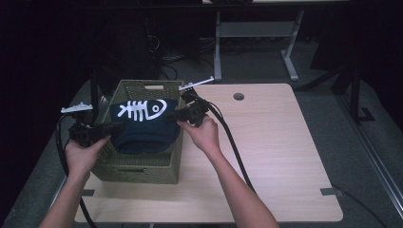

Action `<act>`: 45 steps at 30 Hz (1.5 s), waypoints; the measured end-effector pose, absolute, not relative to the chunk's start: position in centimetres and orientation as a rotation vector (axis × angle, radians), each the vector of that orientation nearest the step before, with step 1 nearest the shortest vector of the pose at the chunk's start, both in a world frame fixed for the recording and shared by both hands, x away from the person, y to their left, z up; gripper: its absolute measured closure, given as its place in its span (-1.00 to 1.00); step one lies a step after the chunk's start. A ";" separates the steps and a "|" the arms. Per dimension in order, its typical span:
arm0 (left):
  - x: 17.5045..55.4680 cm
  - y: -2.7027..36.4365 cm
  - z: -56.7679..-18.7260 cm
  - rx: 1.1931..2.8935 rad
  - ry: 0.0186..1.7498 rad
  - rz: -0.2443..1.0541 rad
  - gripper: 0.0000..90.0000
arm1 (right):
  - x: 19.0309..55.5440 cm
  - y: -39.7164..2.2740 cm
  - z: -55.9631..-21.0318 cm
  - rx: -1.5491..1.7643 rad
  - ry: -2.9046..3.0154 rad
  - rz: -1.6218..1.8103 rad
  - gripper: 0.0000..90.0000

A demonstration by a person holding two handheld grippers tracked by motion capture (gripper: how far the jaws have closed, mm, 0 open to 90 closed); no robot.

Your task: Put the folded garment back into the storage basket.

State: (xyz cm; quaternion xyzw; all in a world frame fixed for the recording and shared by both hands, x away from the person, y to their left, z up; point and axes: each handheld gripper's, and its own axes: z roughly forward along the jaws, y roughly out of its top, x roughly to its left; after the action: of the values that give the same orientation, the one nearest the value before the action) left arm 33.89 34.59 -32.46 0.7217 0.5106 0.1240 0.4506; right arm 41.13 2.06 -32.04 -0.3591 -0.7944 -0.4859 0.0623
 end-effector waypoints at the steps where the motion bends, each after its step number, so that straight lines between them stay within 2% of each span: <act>1: 33.9 34.7 -32.6 1.785 1.262 0.305 0.58 | 41.2 2.2 -32.1 -1.085 -2.406 -1.463 0.65; 15: 34.7 36.4 -34.0 1.790 1.316 0.290 0.54 | 41.7 4.4 -33.7 -1.099 -2.411 -1.418 0.63; 31: 35.1 36.6 -35.4 1.853 1.378 0.307 0.53 | 42.0 5.7 -36.2 -1.121 -2.431 -1.347 0.59; 45: 35.5 36.1 -36.2 1.912 1.384 0.305 0.53 | 41.8 5.5 -36.9 -1.134 -2.488 -1.303 0.54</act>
State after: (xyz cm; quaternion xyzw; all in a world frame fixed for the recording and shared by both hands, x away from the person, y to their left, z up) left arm 35.49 36.09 -36.18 0.7459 0.5398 0.1188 0.3717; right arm 41.82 5.53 -36.89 -0.3739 -0.8202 -0.4294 0.0563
